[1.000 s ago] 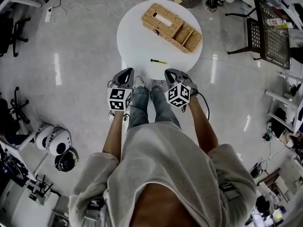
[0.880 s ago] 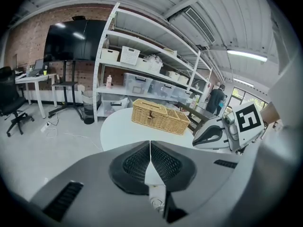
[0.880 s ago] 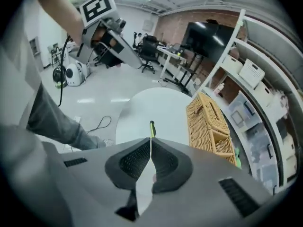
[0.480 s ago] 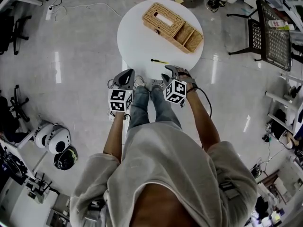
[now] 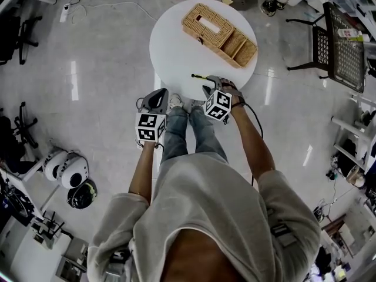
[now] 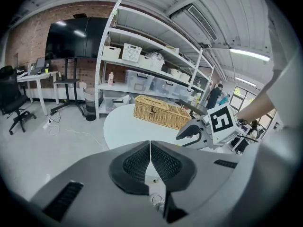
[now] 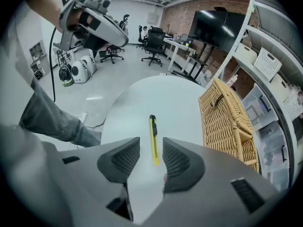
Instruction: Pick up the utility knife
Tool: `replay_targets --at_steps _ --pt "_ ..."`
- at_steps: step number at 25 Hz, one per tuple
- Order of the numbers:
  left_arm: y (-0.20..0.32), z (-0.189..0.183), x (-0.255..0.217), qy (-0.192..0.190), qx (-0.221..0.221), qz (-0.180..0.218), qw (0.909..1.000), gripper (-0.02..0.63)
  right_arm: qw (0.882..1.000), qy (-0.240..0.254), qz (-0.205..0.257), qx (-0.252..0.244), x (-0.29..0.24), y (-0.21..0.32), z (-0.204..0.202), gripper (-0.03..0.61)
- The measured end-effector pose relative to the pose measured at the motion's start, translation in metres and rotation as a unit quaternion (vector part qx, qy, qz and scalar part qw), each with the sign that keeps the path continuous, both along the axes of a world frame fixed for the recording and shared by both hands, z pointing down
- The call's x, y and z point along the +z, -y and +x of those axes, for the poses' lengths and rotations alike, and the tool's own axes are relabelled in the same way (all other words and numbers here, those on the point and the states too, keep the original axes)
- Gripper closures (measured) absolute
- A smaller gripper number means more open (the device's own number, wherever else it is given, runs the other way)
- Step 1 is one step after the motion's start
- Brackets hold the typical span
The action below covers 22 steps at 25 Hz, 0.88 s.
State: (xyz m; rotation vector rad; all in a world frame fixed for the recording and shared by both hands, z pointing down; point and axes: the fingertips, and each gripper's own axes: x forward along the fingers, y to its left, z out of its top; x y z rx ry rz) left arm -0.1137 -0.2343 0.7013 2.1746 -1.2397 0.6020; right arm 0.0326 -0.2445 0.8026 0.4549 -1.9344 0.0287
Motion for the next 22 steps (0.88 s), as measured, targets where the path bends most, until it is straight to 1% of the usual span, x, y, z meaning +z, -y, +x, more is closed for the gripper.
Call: replay_targets --at_steps 4,13,22 --pt "-0.003 -0.004 0.001 0.0 -0.005 -0.003 1.0 0.591 1.0 -0.006 -0.009 0.001 0.01 0.01 -0.001 0.434" --pt "-0.013 -0.015 0.007 0.003 -0.019 -0.015 0.9997 0.591 1.0 -0.015 -0.024 0.004 0.024 0.016 -0.001 0.499" --pt "-0.017 -0.017 0.007 0.001 -0.019 -0.015 0.9997 0.591 0.999 -0.007 -0.039 0.011 0.025 0.014 -0.003 0.512"
